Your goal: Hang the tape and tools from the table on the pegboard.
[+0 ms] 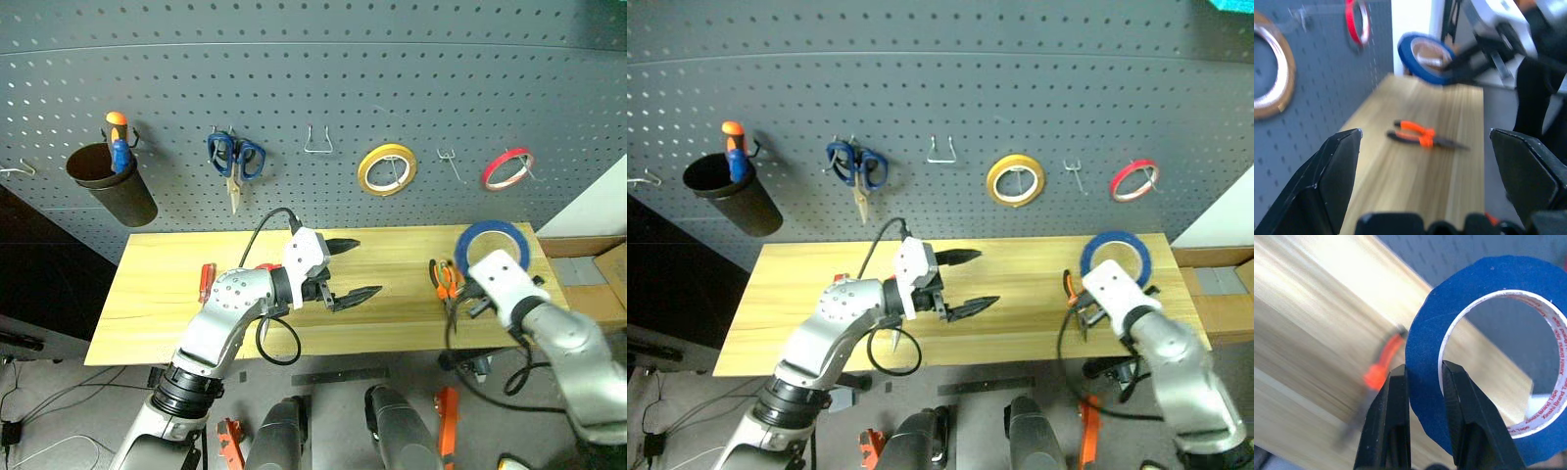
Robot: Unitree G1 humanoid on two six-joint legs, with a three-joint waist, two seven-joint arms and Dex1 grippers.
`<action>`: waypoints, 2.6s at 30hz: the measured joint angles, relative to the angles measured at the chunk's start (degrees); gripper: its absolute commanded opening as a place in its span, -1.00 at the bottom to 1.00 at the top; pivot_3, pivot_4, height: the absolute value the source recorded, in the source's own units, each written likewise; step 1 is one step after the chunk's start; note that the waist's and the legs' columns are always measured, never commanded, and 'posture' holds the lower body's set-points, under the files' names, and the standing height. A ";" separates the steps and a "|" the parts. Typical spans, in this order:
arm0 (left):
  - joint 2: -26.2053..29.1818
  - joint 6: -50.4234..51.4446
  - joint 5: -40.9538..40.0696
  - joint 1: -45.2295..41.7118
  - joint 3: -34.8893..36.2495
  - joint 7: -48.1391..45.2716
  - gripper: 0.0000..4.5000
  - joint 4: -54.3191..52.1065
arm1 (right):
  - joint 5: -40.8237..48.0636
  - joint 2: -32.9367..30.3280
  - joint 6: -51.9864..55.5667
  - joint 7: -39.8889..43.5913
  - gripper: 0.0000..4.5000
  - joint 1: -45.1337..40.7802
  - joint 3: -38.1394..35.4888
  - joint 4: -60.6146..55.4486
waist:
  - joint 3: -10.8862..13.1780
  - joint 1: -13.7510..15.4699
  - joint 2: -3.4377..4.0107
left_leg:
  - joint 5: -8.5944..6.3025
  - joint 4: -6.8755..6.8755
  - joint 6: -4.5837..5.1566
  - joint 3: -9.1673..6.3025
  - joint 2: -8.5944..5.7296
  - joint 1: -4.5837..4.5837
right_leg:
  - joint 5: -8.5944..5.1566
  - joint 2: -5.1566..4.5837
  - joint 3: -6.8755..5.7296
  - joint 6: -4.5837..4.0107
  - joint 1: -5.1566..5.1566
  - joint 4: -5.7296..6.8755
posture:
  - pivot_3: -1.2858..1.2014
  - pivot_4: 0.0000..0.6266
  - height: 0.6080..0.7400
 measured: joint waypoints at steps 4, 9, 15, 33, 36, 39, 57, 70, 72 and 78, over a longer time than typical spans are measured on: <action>-0.56 -1.28 -0.71 -1.18 1.21 0.02 1.00 0.52 | -4.33 1.29 -2.62 -4.02 -0.83 -7.40 2.09 -0.36 | 0.00 -0.10 0.00 | 0.06 0.08 0.08 0.07 -0.03 0.01 | 0.10 0.01 0.03 0.10 0.03 -0.02 | -0.13 -0.20 1.00; -0.29 -1.31 -0.74 -1.67 1.98 -0.58 1.00 1.08 | -5.27 0.82 -9.46 -5.03 -0.83 -15.45 1.21 7.78 | -0.01 0.03 -0.01 | 0.07 -0.03 0.07 -0.03 -0.04 0.01 | 0.26 0.01 -0.07 -0.16 0.05 -0.02 | -0.12 -0.25 1.00; 0.07 -1.33 -0.66 -1.67 2.05 -0.91 1.00 1.36 | -3.76 2.06 -15.58 -4.70 -0.83 -17.85 0.59 18.00 | -0.01 0.16 -0.01 | 0.05 -0.08 0.09 0.02 -0.07 -0.04 | 0.26 -0.04 -0.03 -0.17 0.00 -0.13 | -0.11 -0.27 1.00; 1.87 -3.02 2.83 -2.19 1.77 -0.32 1.00 3.66 | 0.17 8.94 -24.74 -6.75 0.97 -6.61 -4.40 18.75 | -0.05 0.31 0.02 | 0.05 -0.03 0.09 0.03 -0.08 -0.03 | 0.28 -0.02 0.01 -0.19 -0.02 0.00 | -0.11 -0.28 1.00; 4.87 -5.82 6.21 -2.90 1.42 -1.27 1.00 7.91 | 0.51 15.15 -16.95 -9.29 0.97 -4.24 -5.91 13.15 | -0.12 -0.31 0.07 | 0.07 -0.04 0.06 0.06 0.01 0.11 | 0.31 0.03 0.05 -0.24 -0.01 0.12 | -0.12 -0.26 1.00; 6.94 -8.24 8.44 -2.88 0.72 -3.19 1.00 11.16 | 0.23 20.51 -4.54 -12.30 0.97 -4.63 -7.36 12.54 | -0.12 -0.38 0.07 | 0.19 0.03 -0.01 0.01 0.01 0.13 | 0.32 0.05 0.02 -0.27 -0.02 0.33 | -0.12 -0.25 1.00; 8.82 -11.36 11.45 -1.53 -1.30 -7.26 1.00 12.98 | 10.00 23.00 10.42 -12.36 0.97 -26.74 -16.28 52.78 | -0.13 -1.13 0.06 | 0.38 -0.06 -0.01 0.04 -0.07 0.03 | 0.39 -0.01 0.02 -0.38 -0.31 0.73 | -0.06 -0.32 1.00; 8.72 -10.73 11.66 -0.84 -1.41 -6.73 1.00 11.45 | 12.04 18.88 -1.34 -12.36 0.97 -37.45 -16.38 76.85 | -0.17 -1.21 0.05 | 0.40 -0.03 -0.02 0.07 -0.08 0.06 | 0.40 0.01 0.03 -0.38 -0.29 0.79 | -0.06 -0.36 1.00; 8.63 -10.72 11.68 -0.82 -1.41 -6.28 1.00 11.45 | 12.08 18.41 -2.83 -12.30 0.97 -38.58 -16.28 79.46 | -0.20 -1.21 0.03 | 0.40 -0.03 -0.02 0.06 -0.07 0.06 | 0.40 0.01 0.02 -0.38 -0.29 0.80 | -0.06 -0.37 1.00; 8.41 -9.88 11.52 0.03 -1.29 -5.64 1.00 11.44 | 12.10 18.00 -5.39 -11.81 0.57 -40.68 -15.37 84.75 | -0.65 -1.23 0.05 | 0.40 0.00 -0.02 0.05 -0.07 0.11 | 0.40 0.02 0.02 -0.38 -0.22 0.81 | -0.06 -0.38 1.00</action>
